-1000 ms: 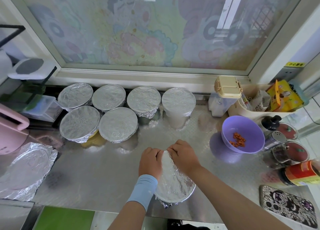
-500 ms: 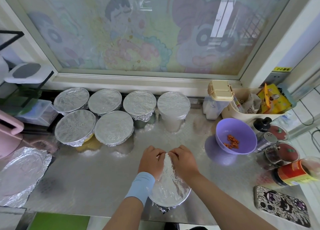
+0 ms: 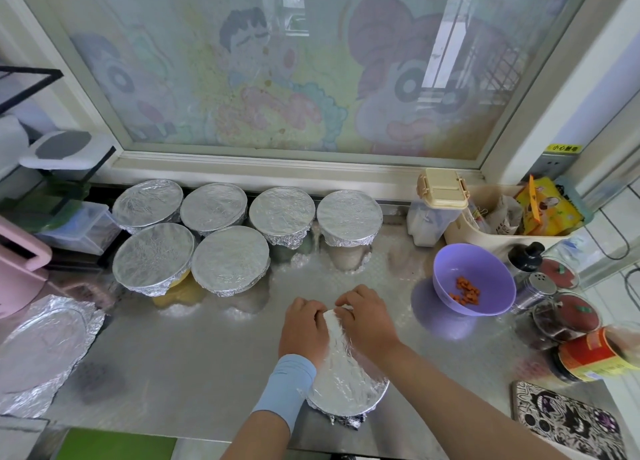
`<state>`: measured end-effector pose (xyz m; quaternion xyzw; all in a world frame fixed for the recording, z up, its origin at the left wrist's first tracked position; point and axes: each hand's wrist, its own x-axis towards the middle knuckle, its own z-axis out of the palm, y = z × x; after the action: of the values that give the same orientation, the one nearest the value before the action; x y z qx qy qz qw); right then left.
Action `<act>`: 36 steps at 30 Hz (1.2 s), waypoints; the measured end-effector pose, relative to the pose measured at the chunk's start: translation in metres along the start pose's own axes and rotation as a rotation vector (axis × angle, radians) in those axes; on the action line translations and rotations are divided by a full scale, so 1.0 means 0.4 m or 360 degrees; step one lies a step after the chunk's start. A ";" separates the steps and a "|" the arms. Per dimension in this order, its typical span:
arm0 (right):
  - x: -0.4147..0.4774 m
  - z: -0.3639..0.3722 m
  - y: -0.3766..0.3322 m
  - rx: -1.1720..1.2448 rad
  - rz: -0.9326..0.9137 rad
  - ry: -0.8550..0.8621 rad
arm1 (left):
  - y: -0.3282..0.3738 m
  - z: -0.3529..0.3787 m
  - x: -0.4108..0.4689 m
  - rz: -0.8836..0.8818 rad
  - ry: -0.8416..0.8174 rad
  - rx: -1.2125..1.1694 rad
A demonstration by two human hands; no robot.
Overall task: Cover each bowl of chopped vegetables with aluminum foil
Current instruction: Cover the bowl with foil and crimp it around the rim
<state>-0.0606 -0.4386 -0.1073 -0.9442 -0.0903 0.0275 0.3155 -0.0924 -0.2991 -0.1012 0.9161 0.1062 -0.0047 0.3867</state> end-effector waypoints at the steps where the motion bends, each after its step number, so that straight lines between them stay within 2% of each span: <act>1: -0.004 -0.001 0.003 0.0056 0.0045 0.0008 | 0.004 0.001 0.001 0.0009 -0.0007 -0.0022; 7: -0.013 -0.002 0.011 0.0300 0.0228 -0.0013 | 0.003 0.006 0.003 -0.0067 -0.0048 -0.0136; 17: -0.001 -0.016 -0.006 0.0173 0.0199 -0.0127 | 0.001 0.007 -0.004 -0.0114 -0.0046 -0.0016; 22: -0.015 -0.003 -0.014 0.0090 0.0229 0.0101 | 0.005 0.009 -0.024 0.0050 0.0012 0.0074; 24: -0.019 -0.004 -0.011 0.0060 0.0241 0.0111 | 0.003 0.011 -0.024 0.0097 -0.0020 0.0109; 36: -0.014 -0.006 -0.002 0.0162 0.0153 0.0039 | -0.004 0.023 -0.006 -0.0073 -0.0094 0.0047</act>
<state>-0.0659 -0.4405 -0.1049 -0.9305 -0.0395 0.0356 0.3625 -0.0942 -0.3049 -0.1088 0.9185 0.1157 -0.0422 0.3758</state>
